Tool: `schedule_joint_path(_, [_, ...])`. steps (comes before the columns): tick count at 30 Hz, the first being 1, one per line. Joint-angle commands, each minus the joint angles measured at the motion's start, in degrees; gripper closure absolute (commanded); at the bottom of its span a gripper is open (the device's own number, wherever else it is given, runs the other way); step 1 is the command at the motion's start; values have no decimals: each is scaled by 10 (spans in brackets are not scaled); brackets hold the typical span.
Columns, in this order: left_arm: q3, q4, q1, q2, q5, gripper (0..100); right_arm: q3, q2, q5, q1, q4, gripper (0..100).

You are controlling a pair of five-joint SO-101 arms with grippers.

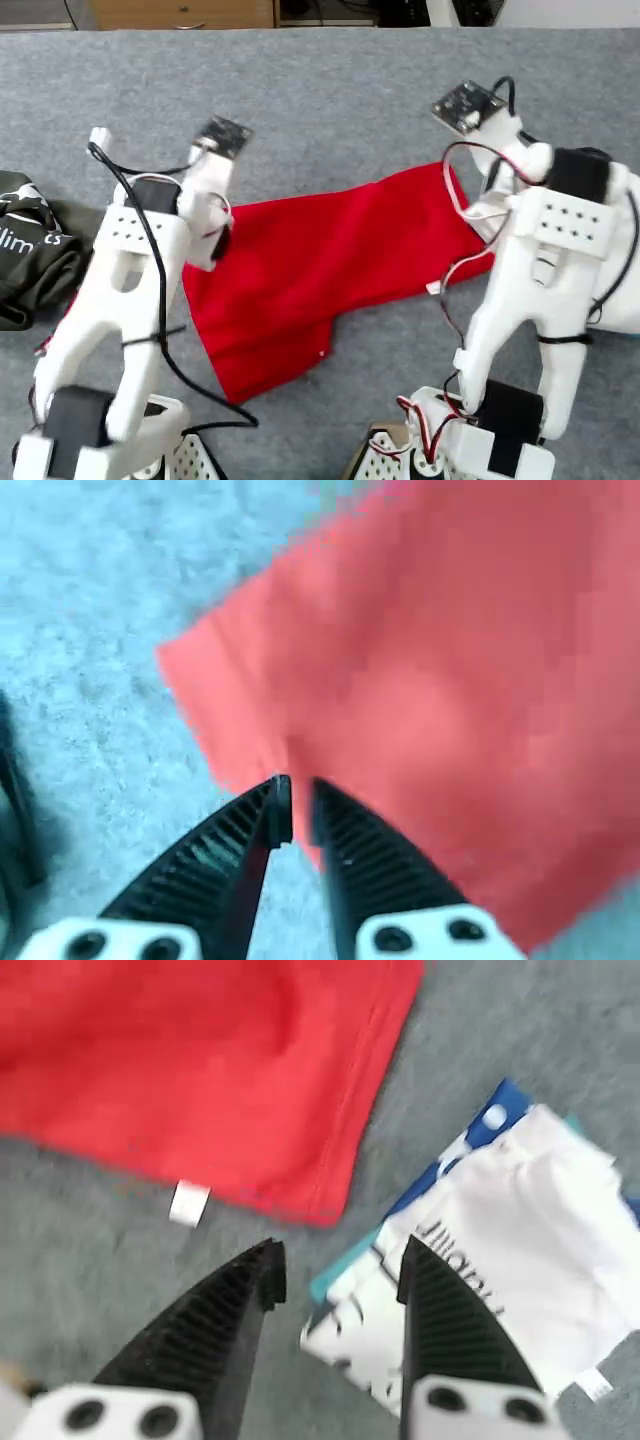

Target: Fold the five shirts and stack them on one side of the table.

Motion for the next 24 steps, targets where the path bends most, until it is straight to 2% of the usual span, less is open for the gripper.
schedule_joint_path(1, [-38, -44, -27, 54, 50, 981, 51, -15, -69, -47, -122, 872])
schedule_joint_path(4, [-69, -50, -36, 115, 63, 982, 108, -15, -74, -87, -222, 991])
schedule_joint_path(7, [-105, -47, -36, 159, 64, 982, 149, 3, -78, -109, -309, 984])
schedule_joint_path(11, [-137, -47, -34, 194, 64, 982, 144, 87, -78, -113, -372, 996])
schedule_joint_path(15, [-147, -50, -33, 206, 63, 982, 73, 194, -79, -109, -365, 996])
schedule_joint_path(24, [-147, -59, -31, 208, 62, 982, -163, 364, -79, -103, -235, 996])
